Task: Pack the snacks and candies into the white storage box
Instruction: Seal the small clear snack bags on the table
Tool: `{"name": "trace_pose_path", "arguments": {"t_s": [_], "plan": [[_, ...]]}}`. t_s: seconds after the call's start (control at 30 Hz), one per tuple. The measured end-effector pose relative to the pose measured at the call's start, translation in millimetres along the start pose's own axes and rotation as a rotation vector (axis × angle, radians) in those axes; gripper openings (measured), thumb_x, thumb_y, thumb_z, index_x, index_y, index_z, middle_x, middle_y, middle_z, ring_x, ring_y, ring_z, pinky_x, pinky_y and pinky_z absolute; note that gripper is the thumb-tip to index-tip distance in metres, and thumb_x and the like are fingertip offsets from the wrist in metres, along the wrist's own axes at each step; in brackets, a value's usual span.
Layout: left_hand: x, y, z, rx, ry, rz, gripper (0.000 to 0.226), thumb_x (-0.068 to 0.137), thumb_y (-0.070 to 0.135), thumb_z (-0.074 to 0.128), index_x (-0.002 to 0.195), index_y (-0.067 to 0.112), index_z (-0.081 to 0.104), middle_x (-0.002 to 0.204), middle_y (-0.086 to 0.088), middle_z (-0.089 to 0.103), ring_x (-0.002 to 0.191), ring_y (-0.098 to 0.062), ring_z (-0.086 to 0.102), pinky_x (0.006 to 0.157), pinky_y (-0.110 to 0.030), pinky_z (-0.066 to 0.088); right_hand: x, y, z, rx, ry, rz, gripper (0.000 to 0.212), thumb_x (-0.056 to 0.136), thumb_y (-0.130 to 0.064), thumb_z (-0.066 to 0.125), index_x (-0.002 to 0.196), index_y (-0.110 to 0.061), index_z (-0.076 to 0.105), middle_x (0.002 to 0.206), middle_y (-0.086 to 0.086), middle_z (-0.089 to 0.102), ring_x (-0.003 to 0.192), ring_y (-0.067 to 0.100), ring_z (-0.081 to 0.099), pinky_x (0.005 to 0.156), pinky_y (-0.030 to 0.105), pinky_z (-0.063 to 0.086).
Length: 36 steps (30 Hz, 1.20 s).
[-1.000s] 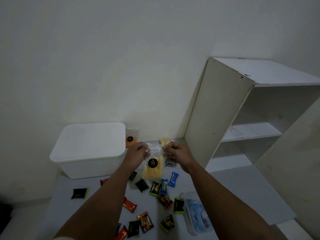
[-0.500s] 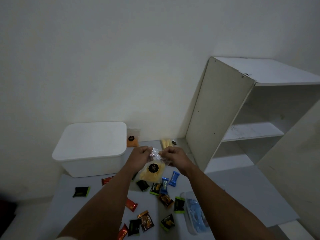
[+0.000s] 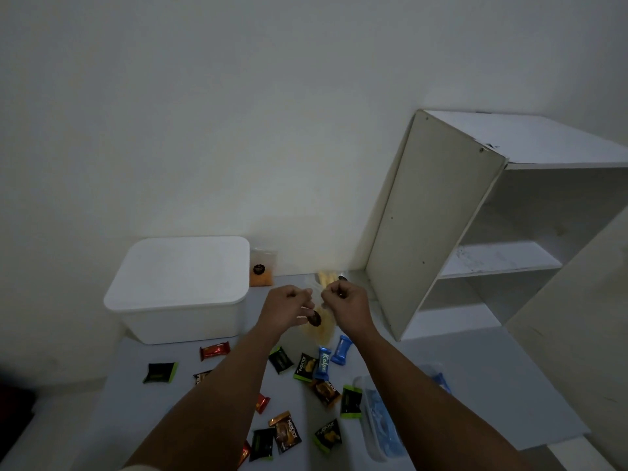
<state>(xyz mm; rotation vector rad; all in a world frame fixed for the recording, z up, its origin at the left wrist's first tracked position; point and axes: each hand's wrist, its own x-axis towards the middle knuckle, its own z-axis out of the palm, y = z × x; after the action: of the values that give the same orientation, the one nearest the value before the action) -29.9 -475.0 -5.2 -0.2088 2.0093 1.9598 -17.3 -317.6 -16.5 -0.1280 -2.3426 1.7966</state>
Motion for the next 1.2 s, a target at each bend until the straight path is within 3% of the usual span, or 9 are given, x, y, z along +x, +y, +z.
{"name": "trace_pose_path", "arguments": {"t_s": [0.13, 0.23, 0.37, 0.5, 0.6, 0.73, 0.83, 0.97, 1.2], "plan": [[2.6, -1.9, 1.1, -0.12, -0.01, -0.048, 0.022, 0.097, 0.022, 0.065, 0.095, 0.0, 0.072, 0.085, -0.015, 0.075, 0.075, -0.024, 0.073, 0.073, -0.038, 0.064, 2.9, 9.2, 2.5, 0.014, -0.026, -0.022, 0.012, 0.088, -0.007, 0.068, 0.077, -0.002, 0.07, 0.068, 0.002, 0.065, 0.067, 0.014, 0.065, 0.072, 0.039, 0.06], [6.6, -1.4, -2.3, -0.119, -0.032, -0.062, 0.018, 0.097, 0.015, 0.063, 0.1, 0.0, 0.072, 0.09, -0.016, 0.076, 0.082, -0.026, 0.075, 0.08, -0.043, 0.063, 3.9, 10.8, 2.2, 0.057, -0.067, 0.012, 0.011, 0.092, -0.012, 0.07, 0.089, -0.003, 0.077, 0.074, 0.006, 0.071, 0.07, 0.014, 0.066, 0.073, 0.036, 0.059], [12.1, -1.4, -3.1, -0.095, -0.053, -0.106, 0.018, 0.095, 0.012, 0.06, 0.101, 0.001, 0.073, 0.095, -0.016, 0.077, 0.092, -0.03, 0.076, 0.085, -0.046, 0.062, 4.9, 12.0, 2.8, 0.023, -0.054, 0.018, 0.012, 0.09, -0.013, 0.071, 0.082, -0.006, 0.076, 0.07, 0.004, 0.069, 0.068, 0.013, 0.063, 0.071, 0.041, 0.057], [13.5, -1.6, -4.8, -0.102, -0.084, -0.114, 0.02, 0.094, 0.013, 0.06, 0.103, -0.001, 0.072, 0.094, -0.017, 0.078, 0.095, -0.033, 0.075, 0.084, -0.043, 0.062, 6.7, 11.4, 6.0, -0.047, -0.035, 0.006, 0.023, 0.088, -0.009, 0.069, 0.065, -0.014, 0.067, 0.06, -0.008, 0.059, 0.06, 0.006, 0.055, 0.063, 0.029, 0.049], [14.5, -3.0, -7.6, -0.122, -0.1, -0.102, 0.025, 0.095, 0.021, 0.062, 0.104, 0.0, 0.073, 0.097, -0.017, 0.077, 0.094, -0.031, 0.076, 0.085, -0.043, 0.062, 7.7, 12.0, 8.3, -0.092, -0.05, -0.019, 0.018, 0.089, -0.011, 0.068, 0.072, -0.013, 0.071, 0.061, -0.011, 0.063, 0.061, 0.003, 0.059, 0.062, 0.024, 0.049], [16.2, -1.0, -12.1, -0.166, -0.104, -0.064, 0.033, 0.093, 0.032, 0.069, 0.102, 0.001, 0.073, 0.097, -0.015, 0.078, 0.093, -0.027, 0.076, 0.085, -0.043, 0.062, 8.3, 11.9, 11.4, -0.058, -0.111, -0.024, 0.011, 0.092, -0.022, 0.071, 0.09, -0.015, 0.079, 0.082, 0.0, 0.077, 0.08, 0.017, 0.073, 0.075, 0.034, 0.06], [15.9, 1.4, -15.9, -0.165, -0.08, -0.036, 0.031, 0.093, 0.03, 0.071, 0.103, 0.001, 0.074, 0.098, -0.011, 0.079, 0.091, -0.023, 0.077, 0.083, -0.042, 0.063, 7.8, 9.5, 12.9, -0.023, -0.141, 0.005, 0.015, 0.092, -0.023, 0.072, 0.101, -0.013, 0.08, 0.09, 0.001, 0.079, 0.086, 0.016, 0.075, 0.075, 0.031, 0.059], [15.7, 2.5, -18.4, -0.165, -0.067, -0.028, 0.027, 0.094, 0.027, 0.07, 0.102, 0.001, 0.074, 0.098, -0.011, 0.079, 0.089, -0.021, 0.077, 0.079, -0.04, 0.063, 6.8, 5.6, 14.1, 0.037, -0.165, 0.013, 0.014, 0.093, -0.022, 0.071, 0.102, -0.016, 0.08, 0.093, 0.003, 0.079, 0.09, 0.02, 0.074, 0.083, 0.034, 0.06], [16.4, 0.7, -22.4, -0.156, -0.09, -0.037, 0.023, 0.095, 0.022, 0.067, 0.103, 0.002, 0.074, 0.097, -0.014, 0.078, 0.09, -0.022, 0.077, 0.081, -0.04, 0.063, 6.7, 4.3, 17.1, 0.056, -0.149, 0.032, 0.013, 0.093, -0.013, 0.07, 0.1, -0.007, 0.079, 0.09, 0.009, 0.078, 0.087, 0.023, 0.074, 0.079, 0.031, 0.061]]}}
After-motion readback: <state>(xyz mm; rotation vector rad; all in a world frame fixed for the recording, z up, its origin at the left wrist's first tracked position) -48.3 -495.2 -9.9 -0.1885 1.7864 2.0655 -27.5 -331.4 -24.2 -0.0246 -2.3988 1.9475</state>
